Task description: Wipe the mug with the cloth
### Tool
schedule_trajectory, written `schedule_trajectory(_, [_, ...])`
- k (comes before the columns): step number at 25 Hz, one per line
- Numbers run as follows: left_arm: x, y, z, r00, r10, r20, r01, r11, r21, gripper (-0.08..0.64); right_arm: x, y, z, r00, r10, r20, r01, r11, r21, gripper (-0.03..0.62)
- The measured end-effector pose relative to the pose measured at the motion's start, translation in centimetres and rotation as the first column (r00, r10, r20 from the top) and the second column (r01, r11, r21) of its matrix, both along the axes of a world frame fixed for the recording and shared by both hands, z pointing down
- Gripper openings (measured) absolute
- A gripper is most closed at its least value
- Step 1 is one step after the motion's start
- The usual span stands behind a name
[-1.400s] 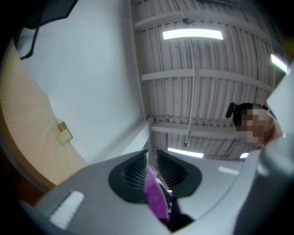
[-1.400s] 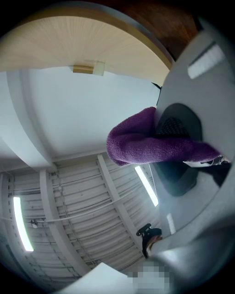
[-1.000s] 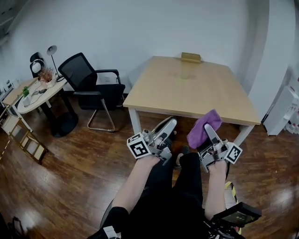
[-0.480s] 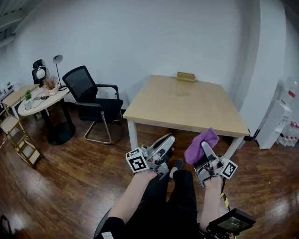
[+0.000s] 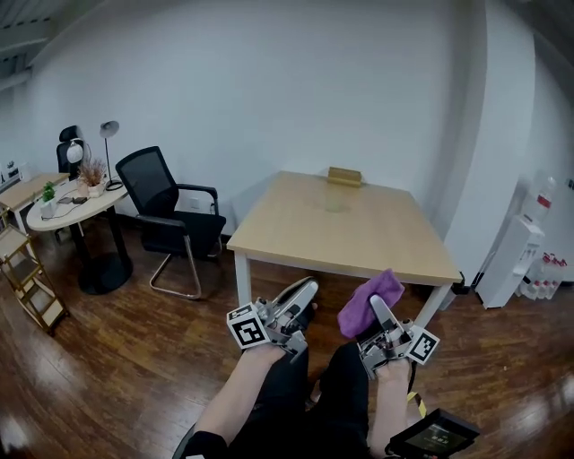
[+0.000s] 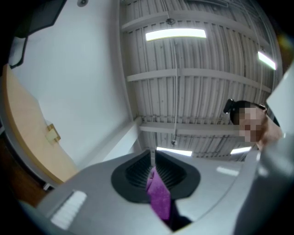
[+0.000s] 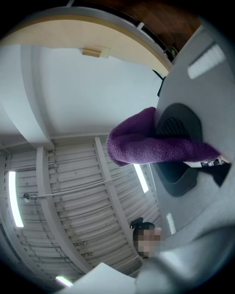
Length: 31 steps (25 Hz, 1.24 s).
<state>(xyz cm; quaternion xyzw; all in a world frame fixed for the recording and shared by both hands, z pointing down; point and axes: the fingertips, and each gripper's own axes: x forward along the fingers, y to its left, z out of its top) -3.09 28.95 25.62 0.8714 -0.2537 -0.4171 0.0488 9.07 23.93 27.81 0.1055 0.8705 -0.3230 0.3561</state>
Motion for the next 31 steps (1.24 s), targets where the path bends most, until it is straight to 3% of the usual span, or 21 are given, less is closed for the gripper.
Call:
schedule_trajectory(12, [0.7,0.5,0.4,0.999,0.026,-0.024,-0.026,1.0,0.013,0.023,2.6,0.4,1.3,0.997,0.082,0.012,-0.083,0.996,0.042,0.058])
schedule_trajectory(31, [2.4,0.3,0.5,0.999,0.036,0.014,-0.036,0.999,-0.009,0.018,3.8,0.6,1.0,0.995,0.084,0.043,-0.086,0.996,0.031,0.058])
